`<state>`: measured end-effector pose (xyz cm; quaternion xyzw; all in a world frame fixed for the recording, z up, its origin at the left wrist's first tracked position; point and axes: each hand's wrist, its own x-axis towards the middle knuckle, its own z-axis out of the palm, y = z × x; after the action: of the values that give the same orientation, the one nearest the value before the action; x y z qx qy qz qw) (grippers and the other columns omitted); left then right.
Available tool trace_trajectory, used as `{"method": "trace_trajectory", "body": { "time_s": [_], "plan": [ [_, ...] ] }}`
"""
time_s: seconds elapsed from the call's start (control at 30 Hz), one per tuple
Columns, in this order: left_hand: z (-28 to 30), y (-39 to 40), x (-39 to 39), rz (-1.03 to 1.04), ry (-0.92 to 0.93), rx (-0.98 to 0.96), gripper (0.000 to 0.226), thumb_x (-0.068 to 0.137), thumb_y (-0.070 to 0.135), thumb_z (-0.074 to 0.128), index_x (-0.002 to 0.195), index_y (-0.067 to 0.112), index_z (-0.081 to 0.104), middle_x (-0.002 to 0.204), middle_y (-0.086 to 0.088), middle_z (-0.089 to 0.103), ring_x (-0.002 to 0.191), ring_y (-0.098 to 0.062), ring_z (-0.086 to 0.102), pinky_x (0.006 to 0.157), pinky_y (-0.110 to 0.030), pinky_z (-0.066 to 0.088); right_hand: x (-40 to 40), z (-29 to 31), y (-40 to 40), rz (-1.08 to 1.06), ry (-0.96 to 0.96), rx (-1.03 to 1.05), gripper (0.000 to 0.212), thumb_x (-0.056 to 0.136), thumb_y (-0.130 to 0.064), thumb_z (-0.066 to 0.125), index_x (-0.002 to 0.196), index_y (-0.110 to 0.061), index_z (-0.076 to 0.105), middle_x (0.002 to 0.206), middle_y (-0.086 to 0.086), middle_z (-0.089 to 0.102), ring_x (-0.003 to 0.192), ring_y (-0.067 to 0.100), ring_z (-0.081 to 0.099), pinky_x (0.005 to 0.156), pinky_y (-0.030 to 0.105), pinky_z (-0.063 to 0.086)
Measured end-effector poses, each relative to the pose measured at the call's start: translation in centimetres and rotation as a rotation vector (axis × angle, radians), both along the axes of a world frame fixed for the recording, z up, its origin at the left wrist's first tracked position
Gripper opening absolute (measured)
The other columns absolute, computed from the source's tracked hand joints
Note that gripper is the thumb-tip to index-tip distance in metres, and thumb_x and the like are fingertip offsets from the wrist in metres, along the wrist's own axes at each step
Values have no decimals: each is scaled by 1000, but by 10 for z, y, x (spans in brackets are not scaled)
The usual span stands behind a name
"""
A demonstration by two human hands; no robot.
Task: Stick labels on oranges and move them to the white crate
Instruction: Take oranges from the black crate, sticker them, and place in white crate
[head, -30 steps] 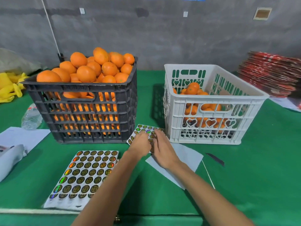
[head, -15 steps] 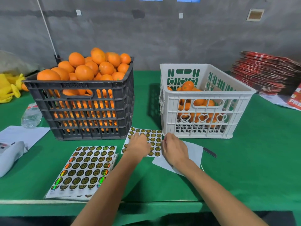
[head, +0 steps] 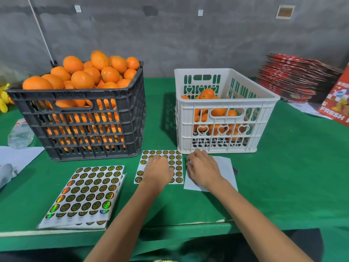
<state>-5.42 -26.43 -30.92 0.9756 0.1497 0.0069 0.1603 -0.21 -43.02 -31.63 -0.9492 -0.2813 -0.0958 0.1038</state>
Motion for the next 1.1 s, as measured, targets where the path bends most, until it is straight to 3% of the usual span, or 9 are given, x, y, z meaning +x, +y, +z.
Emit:
{"method": "trace_trajectory", "body": {
  "time_s": [0.13,0.3,0.4,0.47,0.53,0.7,0.87,1.03,1.1],
  "plan": [
    [-3,-6,-4,-39,-27,-24,38,104,26,50,135,5,55,141,-11,51,131,-28,44,107,-42,40,0,3,-11,-74,42,-49,32,100,-22,48,129,-13,57,131,6,52,121,27,45,99,41,42],
    [-3,-7,-9,-62,-9,-2,36,103,28,50,131,7,59,138,-10,53,128,-27,46,102,-42,42,2,7,-18,-180,54,-58,33,93,-12,54,126,-9,58,131,9,52,122,28,46,98,40,42],
    [1,-9,-11,-64,6,42,27,101,32,53,111,8,61,128,-10,58,118,-28,51,96,-41,43,3,6,-13,-189,43,-30,33,94,-14,53,126,-9,59,128,9,54,121,28,47,97,39,42],
    [3,-8,-11,-45,3,53,26,100,33,55,85,12,51,117,-9,60,104,-27,52,86,-39,41,4,5,-10,-193,49,-24,32,95,-15,52,125,-9,60,127,9,55,120,28,47,96,39,43],
    [6,-6,-12,-40,9,33,32,99,32,56,76,14,42,109,-8,61,94,-26,48,79,-36,38,4,4,-9,-212,42,-17,31,95,-16,52,124,-9,61,126,9,55,119,28,48,94,39,43],
    [15,3,-16,-65,-100,-89,21,100,21,51,85,8,54,109,-10,61,106,-33,58,83,-38,45,4,5,6,-62,50,172,20,97,-14,53,109,-12,69,114,4,65,109,25,56,87,38,48],
    [55,36,-11,-86,-411,-92,27,102,15,51,120,10,70,132,-2,62,120,-24,58,103,-38,46,4,14,54,185,151,402,16,98,-15,57,106,-13,71,101,2,67,96,20,59,86,40,51],
    [89,74,-10,-134,-643,-16,28,102,10,52,124,8,70,130,-1,62,120,-20,57,105,-32,44,19,11,96,137,312,229,20,95,-21,65,110,-12,75,111,4,66,104,21,65,96,35,52],
    [97,84,-13,-157,-687,13,28,101,8,54,124,7,70,131,-1,62,122,-18,55,107,-25,37,23,7,102,159,348,184,17,93,-22,66,102,-13,77,104,3,65,97,21,65,92,34,53]
  ]
}}
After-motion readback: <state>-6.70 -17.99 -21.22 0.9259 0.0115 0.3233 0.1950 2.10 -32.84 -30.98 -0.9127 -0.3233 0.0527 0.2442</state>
